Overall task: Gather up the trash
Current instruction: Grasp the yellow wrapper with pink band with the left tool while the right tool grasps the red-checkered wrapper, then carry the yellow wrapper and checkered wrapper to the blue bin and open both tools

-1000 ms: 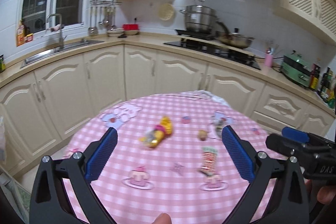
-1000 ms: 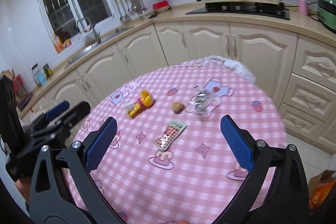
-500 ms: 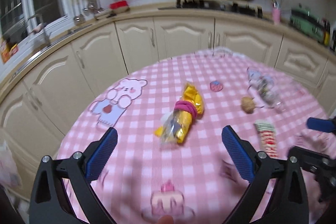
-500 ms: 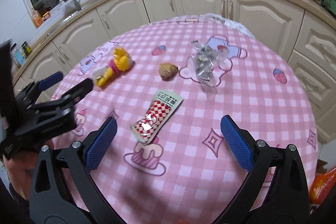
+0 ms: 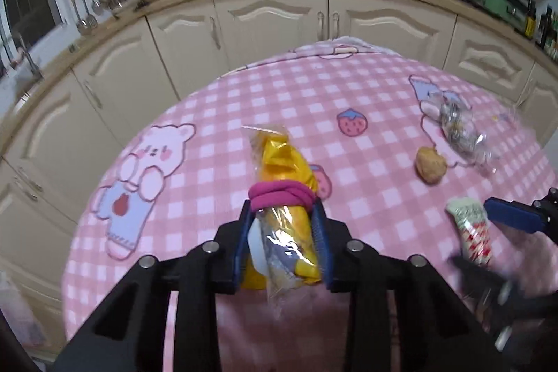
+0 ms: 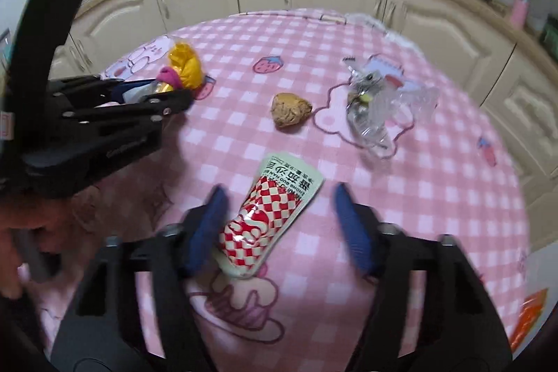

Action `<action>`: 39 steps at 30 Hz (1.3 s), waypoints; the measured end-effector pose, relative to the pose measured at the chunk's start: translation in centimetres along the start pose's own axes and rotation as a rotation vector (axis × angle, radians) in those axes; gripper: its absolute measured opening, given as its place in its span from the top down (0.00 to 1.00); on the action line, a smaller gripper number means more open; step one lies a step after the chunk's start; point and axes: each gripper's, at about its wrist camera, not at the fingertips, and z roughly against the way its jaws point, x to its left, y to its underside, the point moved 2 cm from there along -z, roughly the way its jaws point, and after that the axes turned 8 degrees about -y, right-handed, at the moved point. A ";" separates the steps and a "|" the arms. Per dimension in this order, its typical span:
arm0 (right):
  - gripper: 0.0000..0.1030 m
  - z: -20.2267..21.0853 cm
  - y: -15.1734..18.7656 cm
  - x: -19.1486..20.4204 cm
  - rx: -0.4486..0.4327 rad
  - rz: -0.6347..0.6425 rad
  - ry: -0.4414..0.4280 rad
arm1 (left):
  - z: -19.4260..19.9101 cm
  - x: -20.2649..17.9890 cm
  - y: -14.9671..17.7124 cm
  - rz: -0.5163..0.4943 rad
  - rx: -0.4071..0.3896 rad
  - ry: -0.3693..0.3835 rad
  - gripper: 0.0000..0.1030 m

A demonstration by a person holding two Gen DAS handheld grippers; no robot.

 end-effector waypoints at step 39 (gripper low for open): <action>0.86 28.3 16.6 -29.8 -0.390 -0.441 0.064 | 23.7 -30.8 1.5 -0.072 -0.281 0.456 0.70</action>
